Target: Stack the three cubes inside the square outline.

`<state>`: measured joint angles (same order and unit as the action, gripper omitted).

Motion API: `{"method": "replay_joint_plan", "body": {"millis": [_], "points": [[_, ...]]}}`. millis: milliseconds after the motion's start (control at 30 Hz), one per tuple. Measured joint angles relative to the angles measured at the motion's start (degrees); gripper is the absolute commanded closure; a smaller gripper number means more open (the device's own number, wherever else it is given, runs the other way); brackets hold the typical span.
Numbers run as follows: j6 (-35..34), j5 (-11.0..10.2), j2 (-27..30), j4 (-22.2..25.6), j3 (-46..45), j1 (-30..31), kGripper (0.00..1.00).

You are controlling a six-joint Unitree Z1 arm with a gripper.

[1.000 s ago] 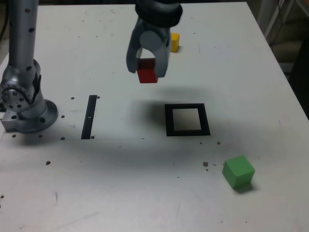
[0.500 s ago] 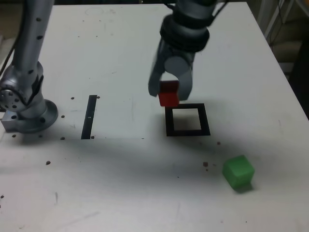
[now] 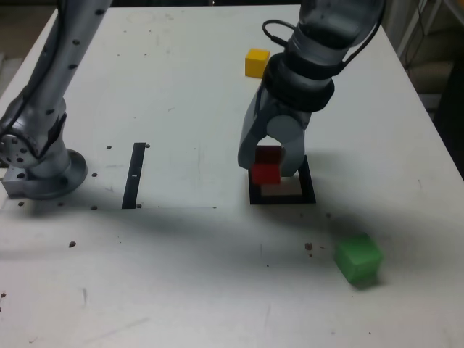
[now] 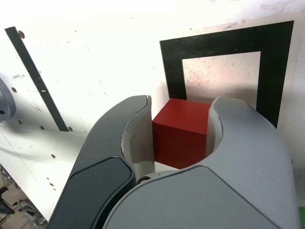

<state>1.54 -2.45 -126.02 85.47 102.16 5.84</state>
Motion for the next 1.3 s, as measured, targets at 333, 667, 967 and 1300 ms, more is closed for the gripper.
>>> {"method": "replay_joint_plan", "body": {"millis": [333,667,967,1300], "points": [[-0.02,0.18,-2.08,-0.97,1.14,-0.86,0.64],[0.14,0.11,-2.91,-2.29,1.31,-1.84,0.24],[0.48,0.11,-3.0,-2.91,1.06,-2.07,0.0],[0.59,-0.35,-1.62,-3.34,-1.12,-3.22,0.01]]}}
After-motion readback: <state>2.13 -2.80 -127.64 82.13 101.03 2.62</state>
